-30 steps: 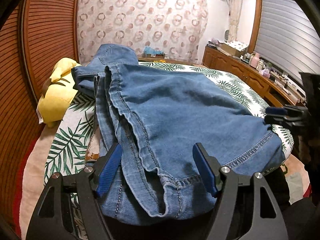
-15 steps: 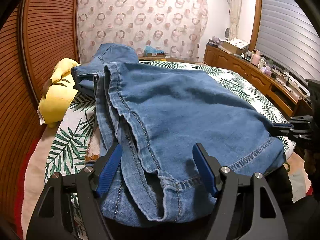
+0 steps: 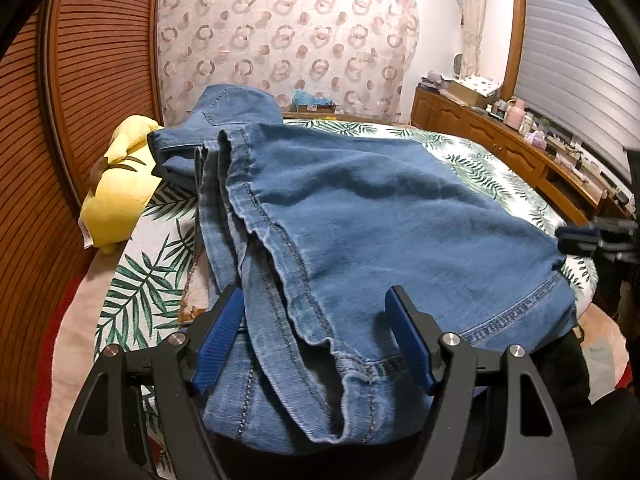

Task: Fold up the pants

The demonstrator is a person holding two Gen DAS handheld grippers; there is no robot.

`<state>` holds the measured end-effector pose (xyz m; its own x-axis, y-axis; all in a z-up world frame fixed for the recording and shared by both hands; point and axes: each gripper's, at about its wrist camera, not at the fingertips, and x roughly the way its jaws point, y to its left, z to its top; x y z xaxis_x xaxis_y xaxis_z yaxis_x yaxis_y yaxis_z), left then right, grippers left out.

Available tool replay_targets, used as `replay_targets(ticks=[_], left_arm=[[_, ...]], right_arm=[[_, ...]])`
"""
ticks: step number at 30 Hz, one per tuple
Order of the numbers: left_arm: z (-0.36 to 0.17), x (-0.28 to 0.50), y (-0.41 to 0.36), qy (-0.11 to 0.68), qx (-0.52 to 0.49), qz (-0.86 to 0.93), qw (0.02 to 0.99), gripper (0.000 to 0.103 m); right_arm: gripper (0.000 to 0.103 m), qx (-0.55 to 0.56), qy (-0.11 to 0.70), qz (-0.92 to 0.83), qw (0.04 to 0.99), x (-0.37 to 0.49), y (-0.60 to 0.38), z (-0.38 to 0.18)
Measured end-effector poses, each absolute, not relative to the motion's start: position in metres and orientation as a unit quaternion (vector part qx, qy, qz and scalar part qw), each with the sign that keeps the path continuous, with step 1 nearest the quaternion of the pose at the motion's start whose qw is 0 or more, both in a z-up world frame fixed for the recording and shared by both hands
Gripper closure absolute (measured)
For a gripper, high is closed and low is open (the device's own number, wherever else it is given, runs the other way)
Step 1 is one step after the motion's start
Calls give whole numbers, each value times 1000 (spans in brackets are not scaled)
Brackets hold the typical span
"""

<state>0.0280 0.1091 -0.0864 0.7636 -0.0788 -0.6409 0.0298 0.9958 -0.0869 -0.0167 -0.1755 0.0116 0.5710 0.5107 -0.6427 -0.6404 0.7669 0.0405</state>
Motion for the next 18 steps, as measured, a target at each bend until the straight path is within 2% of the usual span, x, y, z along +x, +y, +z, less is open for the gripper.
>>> replay_targets(ticks=[1,2,10,13,18], left_arm=[[-87,28,109,344,-32,-26,938,29],[-89,29,111,346,-29,-21,938,29],[-100,31,123,356,-40,-18,933,28],[-100,30,123,356,-41,-17,933,28],[-99,29,124,356,-42,-14,933,28]], right_arm=[[58,-96,324,328,882,-12,-174,13],[50,-94,320,327,884,-8,-172,15],[45,-91,338,306,885,34,-150,-4],[41,-87,347,304,883,51,-141,-8],[40,-90,370,298,875,69,-128,-22]])
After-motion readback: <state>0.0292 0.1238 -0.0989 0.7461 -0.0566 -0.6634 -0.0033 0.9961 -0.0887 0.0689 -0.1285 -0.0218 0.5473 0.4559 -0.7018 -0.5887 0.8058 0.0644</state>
